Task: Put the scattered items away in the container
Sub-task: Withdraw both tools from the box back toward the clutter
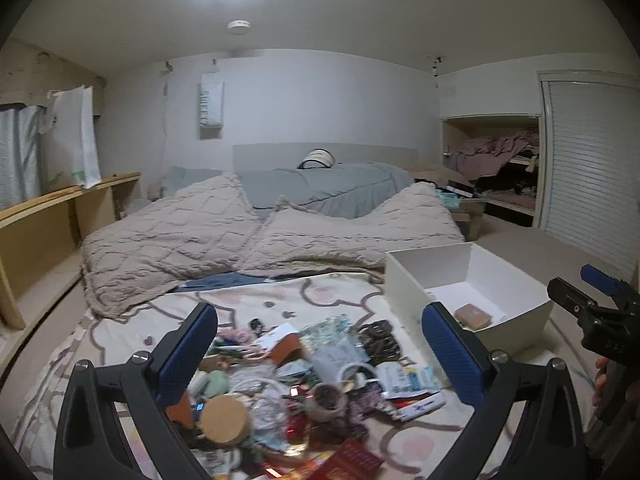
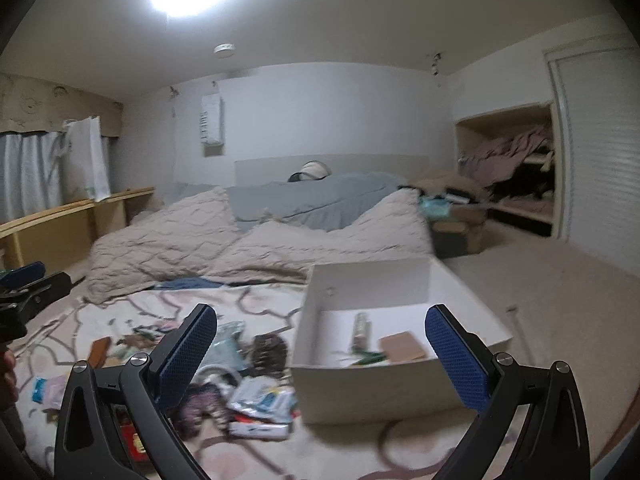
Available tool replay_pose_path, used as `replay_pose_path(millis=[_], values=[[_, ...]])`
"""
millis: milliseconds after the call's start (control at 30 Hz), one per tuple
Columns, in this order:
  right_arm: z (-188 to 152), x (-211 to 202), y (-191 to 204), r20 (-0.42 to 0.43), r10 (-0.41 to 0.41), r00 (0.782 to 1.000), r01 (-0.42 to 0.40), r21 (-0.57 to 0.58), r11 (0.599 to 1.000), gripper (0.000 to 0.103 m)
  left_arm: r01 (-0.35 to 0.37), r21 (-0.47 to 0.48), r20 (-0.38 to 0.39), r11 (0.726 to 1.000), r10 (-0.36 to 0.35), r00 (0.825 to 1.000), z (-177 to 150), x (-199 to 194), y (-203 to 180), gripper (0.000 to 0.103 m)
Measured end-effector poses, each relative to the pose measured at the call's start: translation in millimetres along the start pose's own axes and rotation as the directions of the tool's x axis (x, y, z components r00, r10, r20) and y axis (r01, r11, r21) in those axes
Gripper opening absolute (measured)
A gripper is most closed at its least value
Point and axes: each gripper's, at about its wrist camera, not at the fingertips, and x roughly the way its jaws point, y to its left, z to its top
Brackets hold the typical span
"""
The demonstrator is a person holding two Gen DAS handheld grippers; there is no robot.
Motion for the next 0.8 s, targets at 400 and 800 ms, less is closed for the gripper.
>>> replay_pose_path(millis=[400, 800], values=[[-36, 20, 58, -0.091, 0.139, 0.986, -0.141, -0.021, 0.99, 0.103, -0.126, -0.024, -0.012, 0.992, 0.126, 0.992, -37, -15, 50, 0.103], [-78, 41, 107, -0.223, 0.311, 0.924, -0.331, -0.059, 0.942, 0.103, -0.167, -0.11, -0.045, 0.98, 0.163, 0.986, -71, -20, 85, 0.103]])
